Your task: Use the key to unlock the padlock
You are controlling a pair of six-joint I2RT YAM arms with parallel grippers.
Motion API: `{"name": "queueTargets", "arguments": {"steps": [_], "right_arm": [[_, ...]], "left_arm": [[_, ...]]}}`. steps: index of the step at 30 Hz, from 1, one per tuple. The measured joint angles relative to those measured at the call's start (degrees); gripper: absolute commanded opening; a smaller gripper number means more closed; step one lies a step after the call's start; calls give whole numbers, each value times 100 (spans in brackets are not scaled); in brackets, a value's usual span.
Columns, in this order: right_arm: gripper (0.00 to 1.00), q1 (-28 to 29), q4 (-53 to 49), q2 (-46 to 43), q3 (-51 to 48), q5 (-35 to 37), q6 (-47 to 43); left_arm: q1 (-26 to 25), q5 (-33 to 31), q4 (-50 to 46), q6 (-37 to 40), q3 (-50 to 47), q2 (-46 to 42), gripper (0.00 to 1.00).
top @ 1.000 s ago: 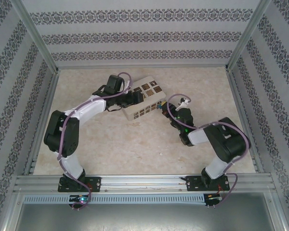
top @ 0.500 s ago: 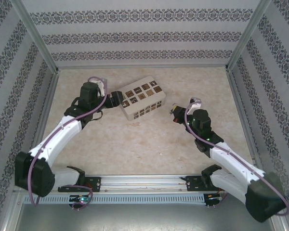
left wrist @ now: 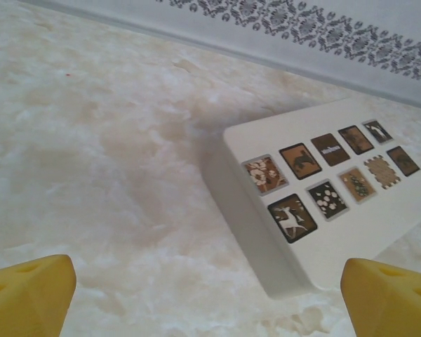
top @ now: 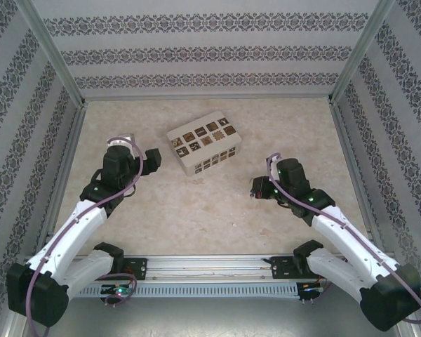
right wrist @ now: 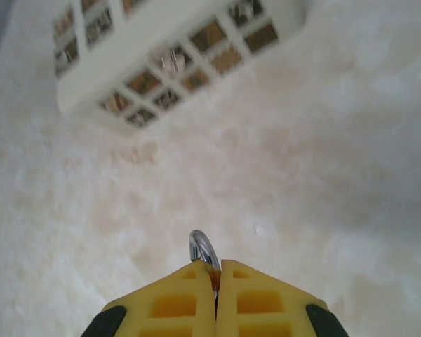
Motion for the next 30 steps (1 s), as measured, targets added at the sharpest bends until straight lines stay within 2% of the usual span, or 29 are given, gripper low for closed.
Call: {"name": "queueTargets", "arguments": {"steps": [4,17,25,27,30], "right_arm": [[0,144,-251,463,-20,-269,7],[0,313,22,1755,-404,-730,76],[13,313,385,2015,-586,-782,227],[20,310,450,2096,-586,-785,227],[24,306,511,2153,-586,-785,221]], "left_arm": [[0,-186,2,-7,-157,-160,98],[4,-295,0,-33,-398,-452,99],[7,-330,0,-31,-404,-437,100],[17,-339,0,-28,-402,-400,100],[37,-358,0,-28,-402,-328,100]]}}
